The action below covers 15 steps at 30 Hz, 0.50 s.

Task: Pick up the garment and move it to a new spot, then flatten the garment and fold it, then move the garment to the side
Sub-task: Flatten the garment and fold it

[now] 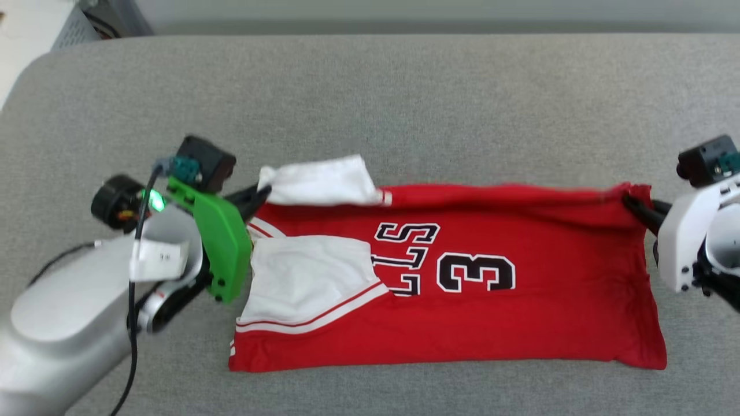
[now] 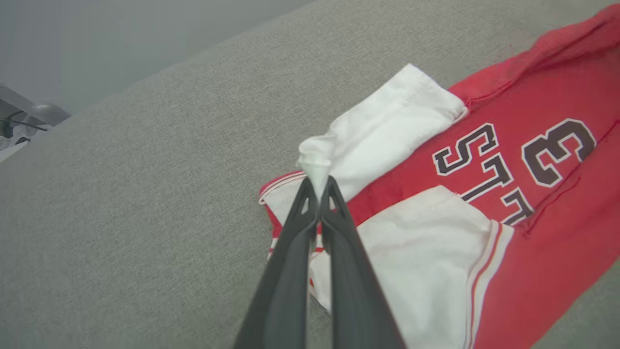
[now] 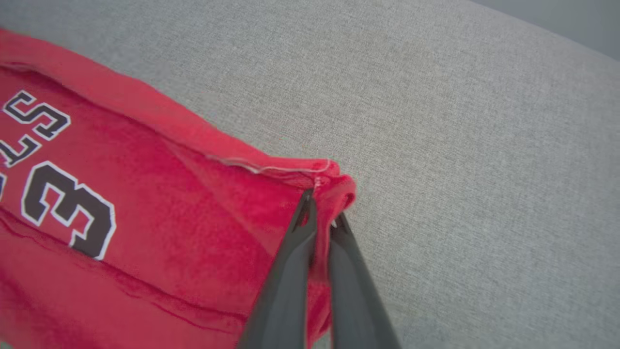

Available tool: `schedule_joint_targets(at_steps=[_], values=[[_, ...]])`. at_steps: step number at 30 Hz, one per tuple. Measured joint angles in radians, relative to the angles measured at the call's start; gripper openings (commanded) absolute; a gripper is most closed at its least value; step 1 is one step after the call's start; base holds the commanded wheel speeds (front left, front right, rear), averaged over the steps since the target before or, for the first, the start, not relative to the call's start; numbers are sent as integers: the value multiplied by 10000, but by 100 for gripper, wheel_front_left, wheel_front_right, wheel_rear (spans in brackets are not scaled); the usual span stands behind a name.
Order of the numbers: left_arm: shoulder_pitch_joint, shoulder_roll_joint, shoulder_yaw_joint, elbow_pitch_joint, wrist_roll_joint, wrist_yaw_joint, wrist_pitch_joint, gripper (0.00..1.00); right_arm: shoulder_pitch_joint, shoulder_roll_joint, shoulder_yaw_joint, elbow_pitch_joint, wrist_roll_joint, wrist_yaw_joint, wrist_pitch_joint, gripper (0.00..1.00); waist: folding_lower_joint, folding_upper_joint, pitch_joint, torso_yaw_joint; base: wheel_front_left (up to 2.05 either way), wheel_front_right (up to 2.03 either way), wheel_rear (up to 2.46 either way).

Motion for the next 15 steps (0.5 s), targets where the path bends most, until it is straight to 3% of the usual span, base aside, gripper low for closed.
schedule_joint_targets(at_steps=[6,15], values=[[1307,357,-217,-876,-282,650,-314,0,1367,-309,-157,-500,240,0,-683,0,0,0,-611,44,0,0,0],[2947,698,-499,-1204,-809,1218,-698,0,3078,-326,-734,-993,420,0,-913,0,0,0,-1035,-28,0,0,0]])
